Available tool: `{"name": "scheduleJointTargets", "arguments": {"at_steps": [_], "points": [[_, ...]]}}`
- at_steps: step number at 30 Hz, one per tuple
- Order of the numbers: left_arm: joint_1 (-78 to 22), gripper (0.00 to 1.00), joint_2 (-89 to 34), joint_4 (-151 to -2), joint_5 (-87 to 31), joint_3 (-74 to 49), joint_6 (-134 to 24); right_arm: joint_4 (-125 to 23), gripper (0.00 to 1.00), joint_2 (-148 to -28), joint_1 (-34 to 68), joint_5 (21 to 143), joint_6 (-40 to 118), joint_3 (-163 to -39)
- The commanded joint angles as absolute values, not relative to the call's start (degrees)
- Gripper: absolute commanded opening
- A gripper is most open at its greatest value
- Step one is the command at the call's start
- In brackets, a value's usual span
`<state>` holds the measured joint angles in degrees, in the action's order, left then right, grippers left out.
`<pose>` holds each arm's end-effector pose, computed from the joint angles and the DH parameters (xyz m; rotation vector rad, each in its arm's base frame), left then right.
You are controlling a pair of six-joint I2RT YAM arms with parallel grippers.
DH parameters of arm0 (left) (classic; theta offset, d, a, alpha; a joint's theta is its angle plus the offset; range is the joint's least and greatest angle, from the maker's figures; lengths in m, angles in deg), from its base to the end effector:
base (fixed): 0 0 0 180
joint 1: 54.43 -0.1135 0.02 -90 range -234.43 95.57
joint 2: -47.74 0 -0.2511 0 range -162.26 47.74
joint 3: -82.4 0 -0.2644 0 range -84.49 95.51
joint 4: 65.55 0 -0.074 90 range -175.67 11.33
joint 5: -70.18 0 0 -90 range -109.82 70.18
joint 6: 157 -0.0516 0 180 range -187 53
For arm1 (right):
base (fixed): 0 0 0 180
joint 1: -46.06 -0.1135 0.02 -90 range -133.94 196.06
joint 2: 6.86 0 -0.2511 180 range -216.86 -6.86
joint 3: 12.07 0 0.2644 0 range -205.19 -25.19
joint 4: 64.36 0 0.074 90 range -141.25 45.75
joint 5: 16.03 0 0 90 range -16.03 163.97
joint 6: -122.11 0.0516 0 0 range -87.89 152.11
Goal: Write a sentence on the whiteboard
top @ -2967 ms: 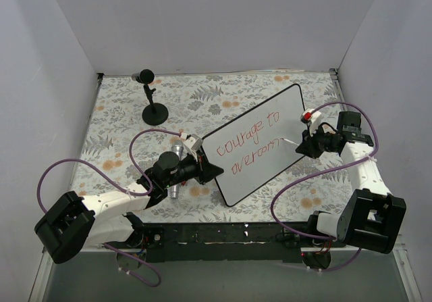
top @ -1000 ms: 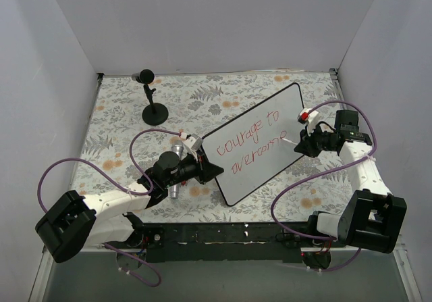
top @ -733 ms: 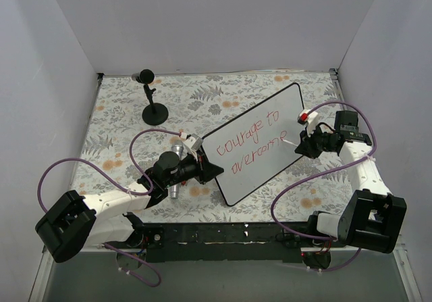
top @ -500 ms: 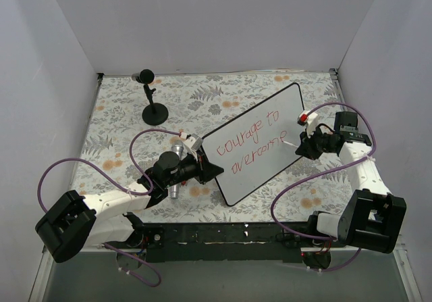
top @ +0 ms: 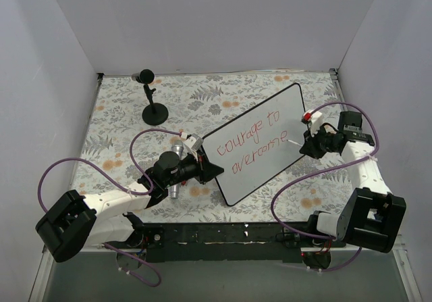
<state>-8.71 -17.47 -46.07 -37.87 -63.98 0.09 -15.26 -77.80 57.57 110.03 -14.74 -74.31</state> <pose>0.1703 -0.1975 0.1771 -0.1245 2.1138 -1.5984 0.2618 -0.0223 0.2129 -0.9190 2.1612 0.3354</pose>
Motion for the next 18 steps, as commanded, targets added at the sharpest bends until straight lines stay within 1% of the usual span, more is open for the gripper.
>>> {"name": "scheduleJointTargets", "arguments": {"at_steps": [1, 4, 10, 18], "points": [[-8.28, 0.00, -18.36, -49.93, -40.13, -63.66, -5.57, -14.60, 0.01, -77.09, 58.54, 113.51, -14.91, -79.50], [-8.28, 0.00, -18.45, -50.02, -40.13, -63.66, -5.57, -12.84, 0.01, -74.46, 58.72, 115.89, -14.21, -82.75], [-8.28, 0.00, -18.36, -50.19, -40.21, -63.39, -5.74, -9.33, 0.01, -68.31, 58.72, 116.60, -13.68, -88.37], [-8.28, 0.00, -17.57, -52.30, -40.48, -61.90, -6.18, -11.25, 0.01, -61.80, 58.72, 118.53, -8.94, -86.01]]}}
